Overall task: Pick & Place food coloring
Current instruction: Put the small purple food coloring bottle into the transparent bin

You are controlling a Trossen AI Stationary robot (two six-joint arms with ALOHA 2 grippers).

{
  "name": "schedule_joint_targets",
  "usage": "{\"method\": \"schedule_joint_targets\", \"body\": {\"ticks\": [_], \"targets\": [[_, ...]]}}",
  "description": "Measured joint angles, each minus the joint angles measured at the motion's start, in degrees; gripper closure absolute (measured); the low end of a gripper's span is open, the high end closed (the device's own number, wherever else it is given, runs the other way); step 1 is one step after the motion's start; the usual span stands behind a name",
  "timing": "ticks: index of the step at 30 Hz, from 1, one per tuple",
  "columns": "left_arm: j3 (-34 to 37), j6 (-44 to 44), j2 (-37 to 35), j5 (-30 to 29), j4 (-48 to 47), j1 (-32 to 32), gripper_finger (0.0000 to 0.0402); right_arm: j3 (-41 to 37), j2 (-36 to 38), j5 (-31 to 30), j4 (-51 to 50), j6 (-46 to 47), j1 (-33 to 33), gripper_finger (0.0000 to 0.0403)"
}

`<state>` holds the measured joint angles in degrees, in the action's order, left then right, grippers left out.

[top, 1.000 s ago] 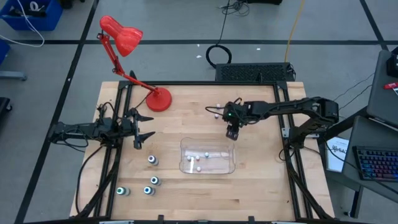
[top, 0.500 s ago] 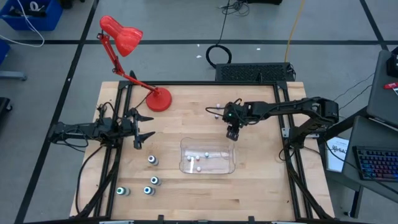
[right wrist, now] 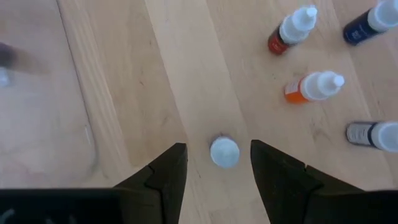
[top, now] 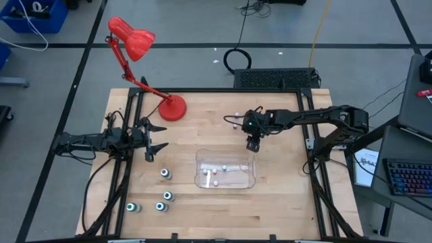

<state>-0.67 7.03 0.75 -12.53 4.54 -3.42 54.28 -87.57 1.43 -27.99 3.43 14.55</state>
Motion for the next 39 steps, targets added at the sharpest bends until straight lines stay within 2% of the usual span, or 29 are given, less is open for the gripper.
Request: {"method": "schedule_joint_targets", "body": {"ticks": [3,22,35,39], "targets": [[0.0,0.0,0.0,0.0,0.0,0.0,0.0096,0.0,-0.1,-1.4,-0.5,-2.0,0.1,0.0238],[0.0,0.0,0.0,0.0,0.0,0.0,0.0096,0.0,-0.3,-1.3,-0.6,-18.5,-0.8,0.0238],[0.0,0.0,0.0,0.0,0.0,0.0,0.0096,-0.1,-0.3,-1.2,1.2,-17.7,-0.8,0.0238],[0.0,0.0,0.0,0.0,0.0,0.0,0.0096,-2.5,-0.3,0.4,3.5,-16.1,-0.8,0.0238]]}}
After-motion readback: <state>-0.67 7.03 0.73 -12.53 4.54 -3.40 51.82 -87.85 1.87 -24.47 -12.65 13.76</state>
